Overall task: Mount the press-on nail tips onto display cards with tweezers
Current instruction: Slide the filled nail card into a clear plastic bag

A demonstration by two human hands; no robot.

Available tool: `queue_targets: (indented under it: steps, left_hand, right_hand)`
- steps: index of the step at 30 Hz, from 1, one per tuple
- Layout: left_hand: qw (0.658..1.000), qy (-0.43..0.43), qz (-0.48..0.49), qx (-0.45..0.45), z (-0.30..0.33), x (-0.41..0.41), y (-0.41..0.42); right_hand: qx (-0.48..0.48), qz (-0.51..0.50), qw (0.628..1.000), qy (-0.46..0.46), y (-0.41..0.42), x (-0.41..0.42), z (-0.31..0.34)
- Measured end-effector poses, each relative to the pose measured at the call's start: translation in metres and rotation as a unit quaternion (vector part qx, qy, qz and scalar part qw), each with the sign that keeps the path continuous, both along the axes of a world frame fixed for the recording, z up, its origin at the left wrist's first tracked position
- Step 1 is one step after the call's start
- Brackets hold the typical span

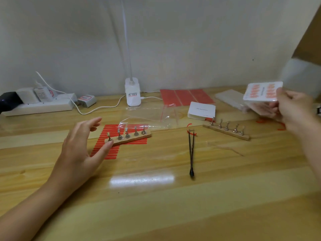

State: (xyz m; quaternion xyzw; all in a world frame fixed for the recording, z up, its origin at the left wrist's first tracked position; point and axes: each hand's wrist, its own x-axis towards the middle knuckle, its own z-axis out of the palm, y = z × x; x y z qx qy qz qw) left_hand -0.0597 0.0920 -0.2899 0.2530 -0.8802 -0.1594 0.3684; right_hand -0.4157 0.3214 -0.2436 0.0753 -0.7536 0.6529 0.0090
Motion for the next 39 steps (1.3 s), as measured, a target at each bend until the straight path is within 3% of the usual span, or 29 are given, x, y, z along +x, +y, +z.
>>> queue_targets:
  steps: [4,6,8,10,12,16,19,23,28,39]
  left_hand:
    - [1.000,-0.010,-0.003,0.005,-0.003,0.000,-0.002]
    - [1.000,-0.013,-0.006,0.009,-0.004,0.000,-0.004]
    - [1.000,-0.017,-0.006,0.013,-0.006,0.000,-0.005]
    - [1.000,-0.021,-0.006,0.014,-0.007,0.000,-0.006]
    - [1.000,-0.022,-0.006,0.017,-0.007,0.000,-0.006]
    - [1.000,-0.021,-0.007,0.022,-0.008,0.000,-0.006]
    - [0.999,-0.025,-0.008,0.028,-0.009,0.000,-0.007]
    - [0.998,-0.029,-0.009,0.049,-0.008,0.000,-0.007]
    - [0.996,-0.026,-0.007,0.083,0.000,-0.003,-0.007]
    - [0.973,-0.173,-0.052,0.141,0.017,-0.026,-0.033]
  right_hand:
    - [-0.079,0.054,0.989,-0.115,0.015,-0.010,-0.003]
    - [-0.038,0.090,0.984,-0.148,0.020,-0.008,-0.003]
    - [0.103,0.069,0.986,-0.116,0.022,-0.006,-0.002]
    - [0.259,0.029,0.964,-0.045,0.021,-0.004,0.002]
    - [0.334,0.004,0.942,0.025,0.017,-0.001,0.010]
    - [0.338,0.031,0.932,0.127,0.009,0.010,0.025]
    - [0.308,0.175,0.929,0.107,0.004,0.023,0.035]
    - [0.432,0.301,0.837,0.152,-0.010,0.043,0.030]
    - [0.517,0.323,0.780,0.140,-0.024,0.049,0.009]
    - [0.528,0.325,0.768,0.161,-0.019,0.040,0.005]
